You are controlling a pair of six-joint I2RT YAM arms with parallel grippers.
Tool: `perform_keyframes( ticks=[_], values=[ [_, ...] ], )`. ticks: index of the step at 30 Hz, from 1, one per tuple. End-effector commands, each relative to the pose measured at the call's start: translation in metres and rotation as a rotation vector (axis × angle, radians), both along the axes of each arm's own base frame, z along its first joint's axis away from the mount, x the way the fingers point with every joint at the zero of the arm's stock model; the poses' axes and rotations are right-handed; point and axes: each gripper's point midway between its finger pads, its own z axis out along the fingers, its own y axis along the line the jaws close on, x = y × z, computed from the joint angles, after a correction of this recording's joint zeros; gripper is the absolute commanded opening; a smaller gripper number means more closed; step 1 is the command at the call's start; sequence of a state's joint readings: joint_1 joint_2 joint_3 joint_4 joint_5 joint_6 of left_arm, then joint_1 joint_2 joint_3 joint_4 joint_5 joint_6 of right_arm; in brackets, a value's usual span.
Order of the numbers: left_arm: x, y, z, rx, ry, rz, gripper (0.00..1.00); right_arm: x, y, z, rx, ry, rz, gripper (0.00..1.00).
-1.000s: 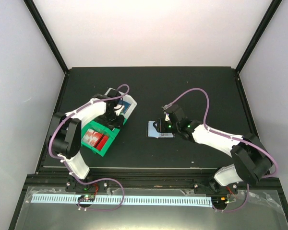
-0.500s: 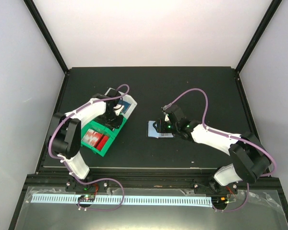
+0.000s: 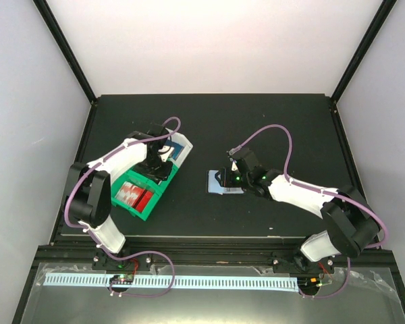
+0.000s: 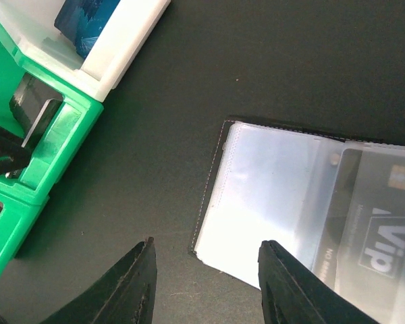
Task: Put the credit cards into the card holder
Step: Pick up the credit card from the storage box.
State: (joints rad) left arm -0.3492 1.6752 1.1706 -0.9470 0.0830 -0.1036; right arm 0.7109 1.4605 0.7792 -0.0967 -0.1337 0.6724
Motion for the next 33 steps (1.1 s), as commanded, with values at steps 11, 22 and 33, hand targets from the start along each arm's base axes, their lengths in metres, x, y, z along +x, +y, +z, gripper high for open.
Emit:
perform_keyframes(
  ticks=[11,22,33],
  values=[
    [0.009,-0.015,-0.012,-0.032,0.021,-0.020,0.54,0.005,-0.001,0.000,0.002,-0.012,-0.018,0.44],
    [0.008,-0.020,-0.005,-0.047,0.012,-0.030,0.35,0.004,-0.002,-0.001,0.000,-0.010,-0.019,0.43],
    [0.003,-0.020,0.012,-0.066,-0.013,-0.043,0.23,0.003,-0.003,-0.002,-0.002,-0.009,-0.022,0.44]
  ],
)
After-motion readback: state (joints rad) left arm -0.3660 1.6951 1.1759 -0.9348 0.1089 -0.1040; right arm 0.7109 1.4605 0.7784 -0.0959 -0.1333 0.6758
